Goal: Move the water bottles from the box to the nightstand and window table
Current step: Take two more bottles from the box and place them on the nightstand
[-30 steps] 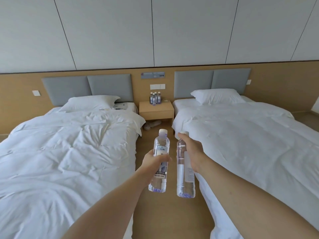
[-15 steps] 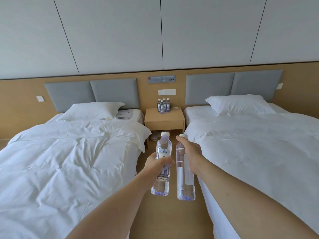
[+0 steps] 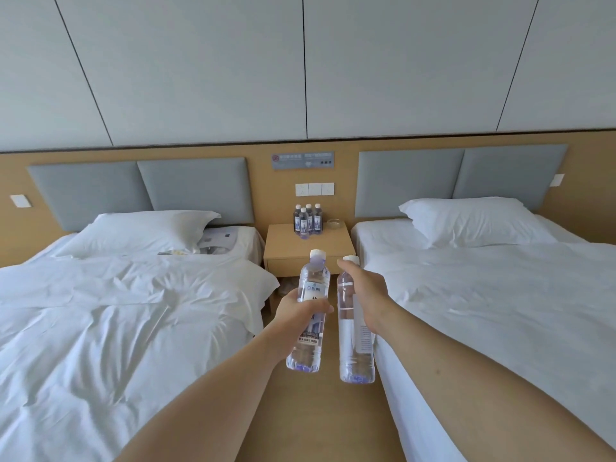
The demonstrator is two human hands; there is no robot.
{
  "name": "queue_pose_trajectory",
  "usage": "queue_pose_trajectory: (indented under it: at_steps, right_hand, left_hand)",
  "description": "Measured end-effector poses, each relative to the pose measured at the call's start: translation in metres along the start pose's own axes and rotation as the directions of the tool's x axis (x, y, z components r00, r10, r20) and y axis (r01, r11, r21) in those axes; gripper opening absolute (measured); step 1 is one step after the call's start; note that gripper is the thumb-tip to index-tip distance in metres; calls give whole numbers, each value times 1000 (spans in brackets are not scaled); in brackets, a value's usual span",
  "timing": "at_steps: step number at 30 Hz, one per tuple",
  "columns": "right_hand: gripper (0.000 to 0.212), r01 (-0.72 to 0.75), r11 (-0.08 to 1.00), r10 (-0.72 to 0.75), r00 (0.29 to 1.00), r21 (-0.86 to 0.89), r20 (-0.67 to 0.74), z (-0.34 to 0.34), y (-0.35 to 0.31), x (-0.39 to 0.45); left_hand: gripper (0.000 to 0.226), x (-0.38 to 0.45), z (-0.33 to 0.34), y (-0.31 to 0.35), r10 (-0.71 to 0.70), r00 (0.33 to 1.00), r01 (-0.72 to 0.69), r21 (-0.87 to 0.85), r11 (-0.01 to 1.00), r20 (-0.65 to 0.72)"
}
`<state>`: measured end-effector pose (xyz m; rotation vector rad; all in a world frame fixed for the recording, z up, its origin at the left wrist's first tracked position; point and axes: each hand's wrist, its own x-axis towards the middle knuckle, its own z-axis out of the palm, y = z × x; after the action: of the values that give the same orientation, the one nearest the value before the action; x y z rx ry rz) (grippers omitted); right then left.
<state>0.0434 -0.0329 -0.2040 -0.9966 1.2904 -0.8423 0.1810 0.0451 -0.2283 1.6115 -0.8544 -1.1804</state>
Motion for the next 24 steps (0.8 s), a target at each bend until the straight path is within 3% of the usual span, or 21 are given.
queue_pose_trajectory:
  at_steps: [13,24]
  right_hand:
    - [45,-43,999,43,995,9,-90,94,-83,229]
    - [55,-68,997,67,997,-25,-41,132,-132,439]
  left_hand:
    - [47,263,-68,70,-51,997,50,15,999,51]
    - [42,474,-57,110,-62,998,62,41,997,1]
